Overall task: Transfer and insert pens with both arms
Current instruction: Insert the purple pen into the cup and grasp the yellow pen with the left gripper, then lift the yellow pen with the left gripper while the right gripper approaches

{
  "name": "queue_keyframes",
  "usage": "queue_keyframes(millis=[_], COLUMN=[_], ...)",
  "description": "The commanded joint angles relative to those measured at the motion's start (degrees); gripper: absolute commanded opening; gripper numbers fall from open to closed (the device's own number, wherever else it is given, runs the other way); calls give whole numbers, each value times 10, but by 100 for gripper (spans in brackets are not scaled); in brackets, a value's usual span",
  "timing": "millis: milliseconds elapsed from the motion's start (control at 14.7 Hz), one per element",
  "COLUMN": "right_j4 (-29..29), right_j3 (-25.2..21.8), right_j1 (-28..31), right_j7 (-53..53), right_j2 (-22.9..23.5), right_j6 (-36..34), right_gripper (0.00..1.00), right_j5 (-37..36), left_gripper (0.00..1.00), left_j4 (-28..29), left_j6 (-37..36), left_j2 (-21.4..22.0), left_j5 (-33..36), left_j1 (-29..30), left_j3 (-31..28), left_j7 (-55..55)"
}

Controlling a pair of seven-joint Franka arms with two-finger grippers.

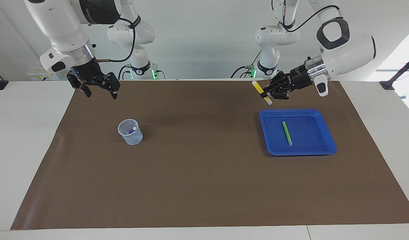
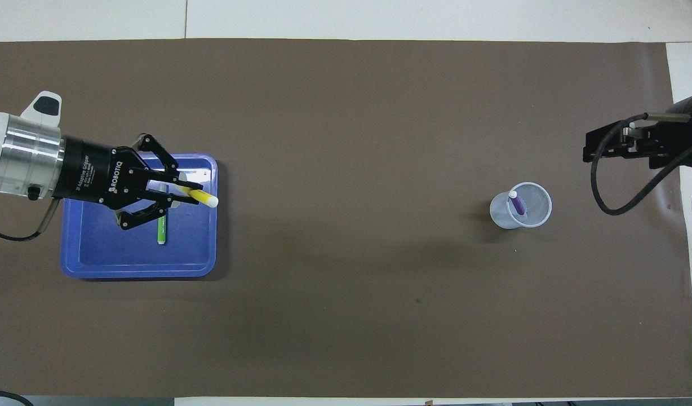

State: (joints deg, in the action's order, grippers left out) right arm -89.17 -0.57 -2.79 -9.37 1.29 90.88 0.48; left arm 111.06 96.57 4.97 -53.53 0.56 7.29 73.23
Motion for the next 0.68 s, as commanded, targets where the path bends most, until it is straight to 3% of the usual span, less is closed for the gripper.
queue_keyframes(millis=[0, 272, 475, 611], right_j4=[-21, -24, -24, -22], right_j3=[3, 3, 8, 37], right_j1=[2, 5, 5, 5], right_j7=[-5, -1, 1, -5], right_j2=[-22, -26, -32, -38], right_j6=[-4, -4, -4, -4], right_gripper=[100, 100, 100, 100], right_j5=[-1, -9, -7, 5], left_gripper=[0, 0, 0, 0], left_j4=[69, 158, 178, 191], left_j6=[19, 103, 209, 287], left_j2=[57, 123, 130, 131], left_j5=[-59, -146, -164, -166], left_j1=[-39, -118, -213, -265], left_j3=[-7, -7, -7, -6], left_j7=[52, 65, 109, 131])
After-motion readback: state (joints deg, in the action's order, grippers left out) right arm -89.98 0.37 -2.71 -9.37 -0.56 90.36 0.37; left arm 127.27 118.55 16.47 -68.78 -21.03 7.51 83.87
